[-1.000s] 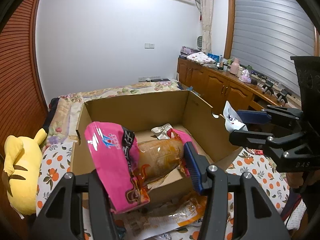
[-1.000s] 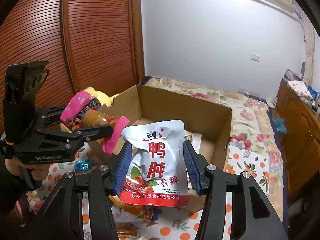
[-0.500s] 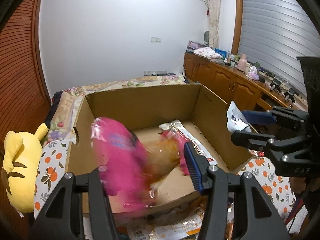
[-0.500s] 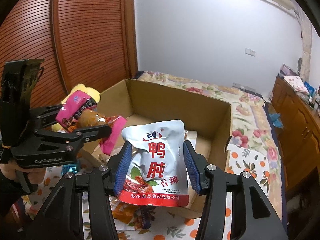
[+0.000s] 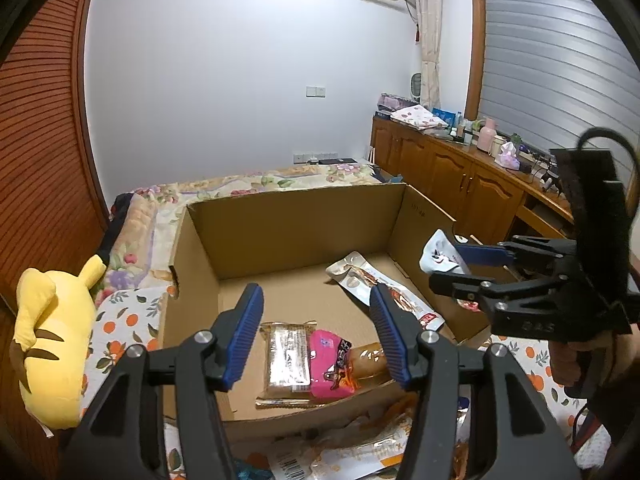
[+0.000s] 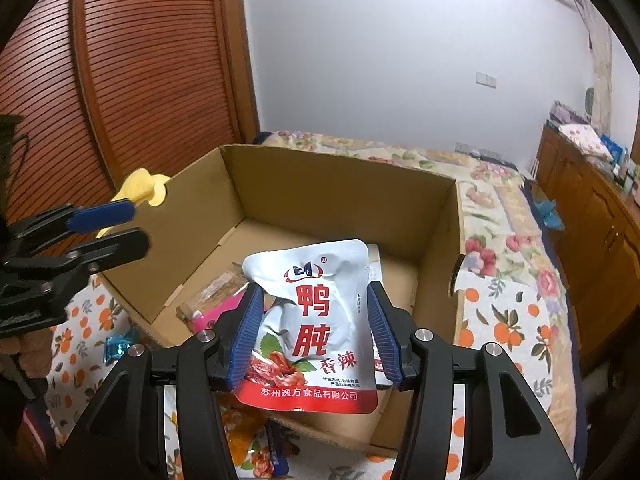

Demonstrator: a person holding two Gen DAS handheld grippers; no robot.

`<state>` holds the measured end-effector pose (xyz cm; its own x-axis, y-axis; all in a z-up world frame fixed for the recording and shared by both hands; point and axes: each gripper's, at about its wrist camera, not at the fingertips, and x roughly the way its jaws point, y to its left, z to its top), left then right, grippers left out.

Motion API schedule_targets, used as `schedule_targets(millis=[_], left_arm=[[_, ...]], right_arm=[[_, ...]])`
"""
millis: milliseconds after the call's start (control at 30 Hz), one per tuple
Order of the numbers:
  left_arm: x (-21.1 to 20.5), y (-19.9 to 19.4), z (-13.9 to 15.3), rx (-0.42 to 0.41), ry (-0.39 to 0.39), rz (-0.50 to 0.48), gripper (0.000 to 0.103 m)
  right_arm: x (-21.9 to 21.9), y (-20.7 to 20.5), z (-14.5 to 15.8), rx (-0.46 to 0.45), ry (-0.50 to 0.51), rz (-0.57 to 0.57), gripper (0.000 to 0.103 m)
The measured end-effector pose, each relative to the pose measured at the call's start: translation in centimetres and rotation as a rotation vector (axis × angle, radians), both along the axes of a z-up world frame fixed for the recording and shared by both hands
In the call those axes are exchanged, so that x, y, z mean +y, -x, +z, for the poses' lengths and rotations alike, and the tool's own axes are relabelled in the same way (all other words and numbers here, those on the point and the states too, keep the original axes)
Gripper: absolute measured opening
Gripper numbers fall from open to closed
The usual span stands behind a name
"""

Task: Organize snacks
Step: 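Open the left gripper to drop the pink sausage packet into the box, then open the right gripper to drop the duck-gizzard pouch into the box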

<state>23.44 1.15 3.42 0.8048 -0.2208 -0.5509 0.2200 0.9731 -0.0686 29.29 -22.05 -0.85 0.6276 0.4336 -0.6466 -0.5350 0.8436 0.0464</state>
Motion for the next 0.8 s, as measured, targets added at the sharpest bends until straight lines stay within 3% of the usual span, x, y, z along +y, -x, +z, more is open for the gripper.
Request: schedule_targets(millis=[367,800], left_arm=[[1.3,1.1,-0.1,-0.01,-0.011,0.011,0.057],[2.4,3.1,-0.2,-0.032,-0.016,0.008,0.069]], right_arm=[[1.0,-1.0,-1.1,0.024,0.003,-0.008,0.055],[0.5,-0.3,-1.2,0.018,-0.001,-0.015,0.056]])
